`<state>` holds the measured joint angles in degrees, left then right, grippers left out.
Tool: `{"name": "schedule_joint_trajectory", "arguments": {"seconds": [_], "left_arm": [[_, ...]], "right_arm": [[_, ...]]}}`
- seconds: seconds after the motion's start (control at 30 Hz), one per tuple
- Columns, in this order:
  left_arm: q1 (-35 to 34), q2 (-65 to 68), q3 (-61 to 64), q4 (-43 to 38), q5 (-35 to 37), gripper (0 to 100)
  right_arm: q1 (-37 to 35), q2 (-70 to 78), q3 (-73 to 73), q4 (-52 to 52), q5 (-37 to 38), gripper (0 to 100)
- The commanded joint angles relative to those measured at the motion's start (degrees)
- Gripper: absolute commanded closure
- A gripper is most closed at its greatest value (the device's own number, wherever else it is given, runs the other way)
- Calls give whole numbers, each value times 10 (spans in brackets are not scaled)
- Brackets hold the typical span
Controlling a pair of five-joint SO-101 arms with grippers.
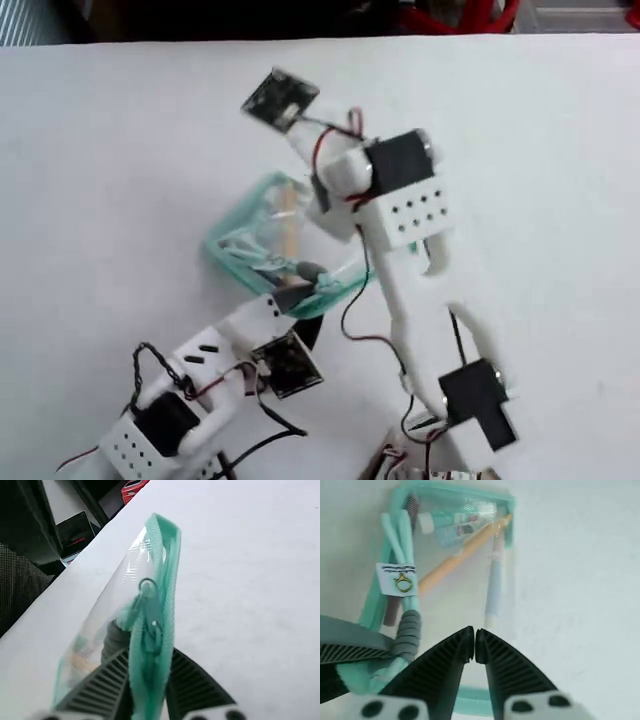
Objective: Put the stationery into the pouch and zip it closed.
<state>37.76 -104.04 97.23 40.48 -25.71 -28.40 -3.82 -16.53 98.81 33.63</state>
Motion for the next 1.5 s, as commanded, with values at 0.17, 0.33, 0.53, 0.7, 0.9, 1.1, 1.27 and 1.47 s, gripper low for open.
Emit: {"name": "schedule_joint_trajectory", "arguments": {"seconds": [0.17, 0.33, 0.53, 0.7, 0.9, 1.1, 1.27, 1.47], "left_arm": [[-74, -6, -3, -31, -67, 976], [-92, -6, -3, -52, -69, 976], [-144, -4, -3, -92, -65, 976], [-144, -4, -3, -92, -63, 976], [-144, -6, -4, -92, -42, 976], [-147, -6, -4, -94, -40, 976], [-164, -7, -20, -97, -1, 976], [-198, -7, -59, -98, 46, 976]], "right_arm": [[-79, -69, 97, 3, -23, 748], [-131, -87, 58, 5, -62, 748], [-164, -95, 92, 1, -65, 752], [-130, -75, 110, 0, -16, 849], [-63, 20, 101, -12, -11, 885], [-58, 45, 31, -9, -11, 982], [-17, 51, -41, -11, -1, 979], [36, 50, -87, -12, -4, 979]]}}
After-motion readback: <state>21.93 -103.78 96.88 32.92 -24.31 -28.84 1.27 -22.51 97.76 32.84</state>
